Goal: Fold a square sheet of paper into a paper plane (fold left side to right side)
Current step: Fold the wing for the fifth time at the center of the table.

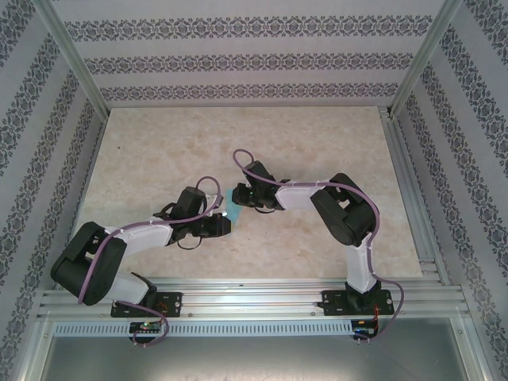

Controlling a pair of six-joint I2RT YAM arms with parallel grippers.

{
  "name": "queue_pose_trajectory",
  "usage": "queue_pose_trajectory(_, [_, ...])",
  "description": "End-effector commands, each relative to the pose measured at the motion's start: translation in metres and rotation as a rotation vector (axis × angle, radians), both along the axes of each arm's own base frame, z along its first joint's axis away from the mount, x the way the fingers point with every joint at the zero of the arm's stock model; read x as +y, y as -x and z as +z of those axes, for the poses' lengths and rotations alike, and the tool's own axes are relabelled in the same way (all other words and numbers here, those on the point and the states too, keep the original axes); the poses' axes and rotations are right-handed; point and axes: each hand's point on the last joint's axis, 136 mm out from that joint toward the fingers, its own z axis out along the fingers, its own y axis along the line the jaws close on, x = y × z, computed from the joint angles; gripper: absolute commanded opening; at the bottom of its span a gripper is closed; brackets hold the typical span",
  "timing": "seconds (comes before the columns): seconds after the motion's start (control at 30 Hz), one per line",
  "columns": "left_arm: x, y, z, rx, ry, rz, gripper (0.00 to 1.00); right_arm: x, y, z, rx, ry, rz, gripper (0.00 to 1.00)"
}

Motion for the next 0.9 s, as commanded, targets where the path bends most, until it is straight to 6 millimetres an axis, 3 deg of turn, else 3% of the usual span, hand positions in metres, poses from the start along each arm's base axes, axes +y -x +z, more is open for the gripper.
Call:
queue_pose_trajectory(0.0, [-0.011, -0.017, 0.020, -0.070, 0.045, 0.006, 0.09, -0.011, 0.014, -0.029, 0.065, 0.086, 0.017, 0.16])
queue_pose_trajectory(0.13, [-0.011, -0.018, 0.008, -0.051, 0.017, 0.002, 0.09, -0.010, 0.014, -0.027, 0.063, 0.080, 0.019, 0.16])
queue_pose_trajectory(0.27, [0.000, -0.014, -0.021, -0.013, -0.061, 0.014, 0.09, -0.006, 0.011, -0.016, 0.047, 0.045, 0.022, 0.17])
queue_pose_trajectory(0.43, [0.015, -0.001, -0.052, 0.034, -0.139, 0.024, 0.09, 0.000, 0.003, 0.015, 0.003, -0.005, 0.025, 0.17])
queue_pose_trajectory(0.6, [0.021, 0.005, -0.066, 0.056, -0.180, 0.025, 0.08, 0.002, -0.002, 0.065, -0.060, -0.086, 0.018, 0.18])
queue_pose_trajectory(0.7, [0.023, 0.008, -0.072, 0.062, -0.209, 0.025, 0.08, -0.003, 0.008, 0.086, -0.074, -0.130, -0.013, 0.17])
queue_pose_trajectory(0.87, [0.028, 0.011, -0.079, 0.069, -0.249, 0.034, 0.06, -0.007, 0.046, 0.077, -0.022, -0.189, -0.074, 0.04])
